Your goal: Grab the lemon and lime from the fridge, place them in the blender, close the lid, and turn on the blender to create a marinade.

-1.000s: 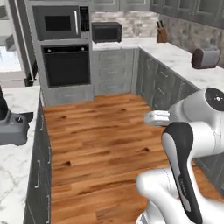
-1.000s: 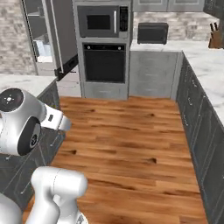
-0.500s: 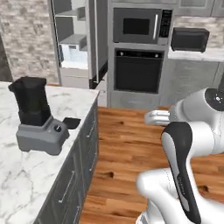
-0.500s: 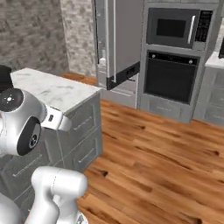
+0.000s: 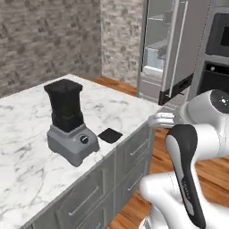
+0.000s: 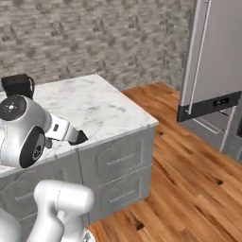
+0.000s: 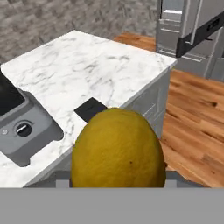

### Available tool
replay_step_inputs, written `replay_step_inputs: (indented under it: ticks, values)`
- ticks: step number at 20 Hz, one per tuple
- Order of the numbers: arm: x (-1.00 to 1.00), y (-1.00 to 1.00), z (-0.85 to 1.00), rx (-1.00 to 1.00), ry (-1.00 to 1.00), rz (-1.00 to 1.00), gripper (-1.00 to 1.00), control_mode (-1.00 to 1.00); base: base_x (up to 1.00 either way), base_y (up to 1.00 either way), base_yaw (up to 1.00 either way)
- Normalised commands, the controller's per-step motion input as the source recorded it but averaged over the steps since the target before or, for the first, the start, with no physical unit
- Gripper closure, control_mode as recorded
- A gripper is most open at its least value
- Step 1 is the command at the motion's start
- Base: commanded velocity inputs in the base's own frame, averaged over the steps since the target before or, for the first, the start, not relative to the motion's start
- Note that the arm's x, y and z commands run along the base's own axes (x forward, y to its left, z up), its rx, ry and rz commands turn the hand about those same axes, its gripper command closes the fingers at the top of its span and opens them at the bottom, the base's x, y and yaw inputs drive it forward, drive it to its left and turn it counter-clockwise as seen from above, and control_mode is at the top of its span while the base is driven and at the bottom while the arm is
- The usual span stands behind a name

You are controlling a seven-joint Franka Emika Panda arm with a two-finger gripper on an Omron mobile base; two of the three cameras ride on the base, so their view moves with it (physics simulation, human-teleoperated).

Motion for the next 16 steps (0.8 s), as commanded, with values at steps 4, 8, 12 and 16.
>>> replay_step_inputs:
  ticks: [4,8,12,16]
  values:
    - [0.0,0.0,0.0,0.0,0.0,0.0,1.0,1.0,0.66,-0.16,0.88]
    - [0.0,0.0,0.0,0.0,0.0,0.0,1.0,1.0,0.55,-0.19,0.9]
    - [0.0,0.0,0.0,0.0,0.0,0.0,1.0,1.0,0.48,-0.45,0.81]
    - [0.0,0.0,0.0,0.0,0.0,0.0,1.0,1.0,0.17,-0.36,0.24]
